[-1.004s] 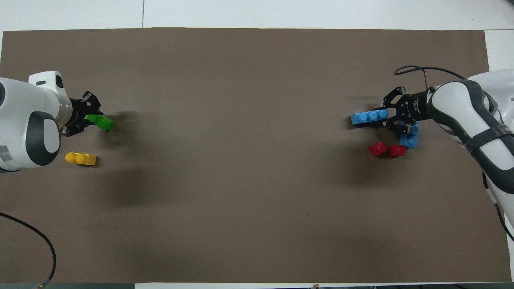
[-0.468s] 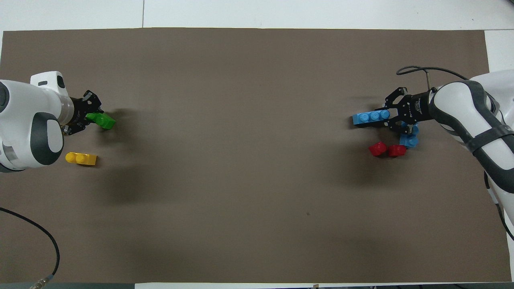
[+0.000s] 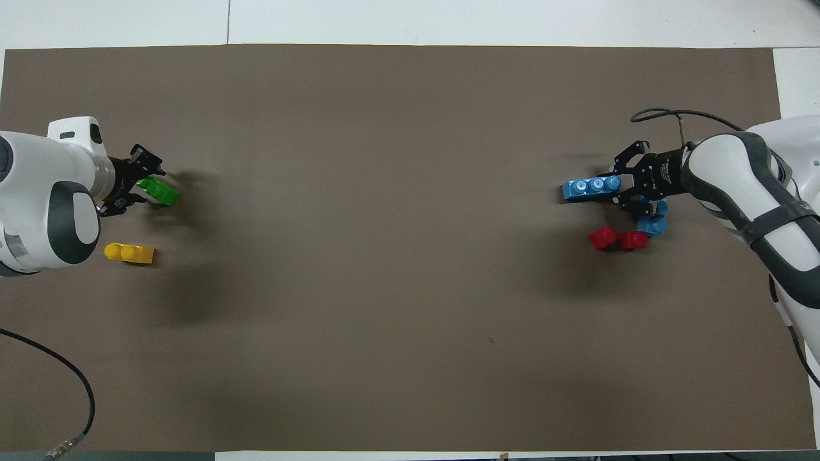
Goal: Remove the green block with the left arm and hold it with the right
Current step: 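Open the left gripper off the green brick while the right gripper releases blue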
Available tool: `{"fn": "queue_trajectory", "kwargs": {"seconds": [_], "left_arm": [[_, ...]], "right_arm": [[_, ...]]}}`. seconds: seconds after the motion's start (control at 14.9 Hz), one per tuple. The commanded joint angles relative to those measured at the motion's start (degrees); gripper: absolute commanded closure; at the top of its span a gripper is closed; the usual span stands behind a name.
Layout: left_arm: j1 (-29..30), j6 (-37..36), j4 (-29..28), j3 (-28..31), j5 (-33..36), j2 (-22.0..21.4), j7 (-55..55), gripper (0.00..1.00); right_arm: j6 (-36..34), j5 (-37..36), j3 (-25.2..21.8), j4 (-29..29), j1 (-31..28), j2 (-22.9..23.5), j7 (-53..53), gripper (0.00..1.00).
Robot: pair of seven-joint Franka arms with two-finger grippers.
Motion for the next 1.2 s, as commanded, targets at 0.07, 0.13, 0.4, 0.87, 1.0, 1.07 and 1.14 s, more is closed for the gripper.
{"fn": "queue_trajectory", "kwargs": {"seconds": [0.07,0.13,0.4,0.87,1.0,1.07,1.14], "left_arm": [[0.7,0.4,0.1,-0.4,-0.2,-0.9,1.3,0.0],[0.8,0.0,0.5,-0.4,-0.2,-1.4,1.3,0.0],[0.5,-4.1,1.3,-0.4,-0.1,-4.9,1.4,0.0],[-2.0,-20.4,10.0,-1.1,4.8,-7.4,4.8,0.0],[-2.6,-22.5,10.1,-1.2,4.8,-9.6,8.0,0.0],[-2.7,-24.2,10.2,-1.3,4.8,-10.6,10.2,0.0],[-3.1,-25.9,10.3,-1.3,4.8,-11.6,12.7,0.0]], "right_arm": [[-3.2,-0.6,0.8,1.3,-1.8,-0.7,0.3,0.16],[-4.7,-0.7,0.7,2.3,-1.9,-0.8,0.7,0.13],[-8.3,-1.7,0.1,3.3,-1.7,-3.5,2.2,0.02],[-15.4,-14.6,0.2,3.5,-0.6,-14.9,-5.4,0.0],[-17.7,-18.7,0.6,3.6,-0.6,-17.9,-10.6,0.0],[-18.8,-21.2,0.9,3.8,-0.6,-19.6,-14.8,0.0],[-20.0,-23.6,1.1,4.5,-0.5,-21.1,-19.1,0.0]]}}
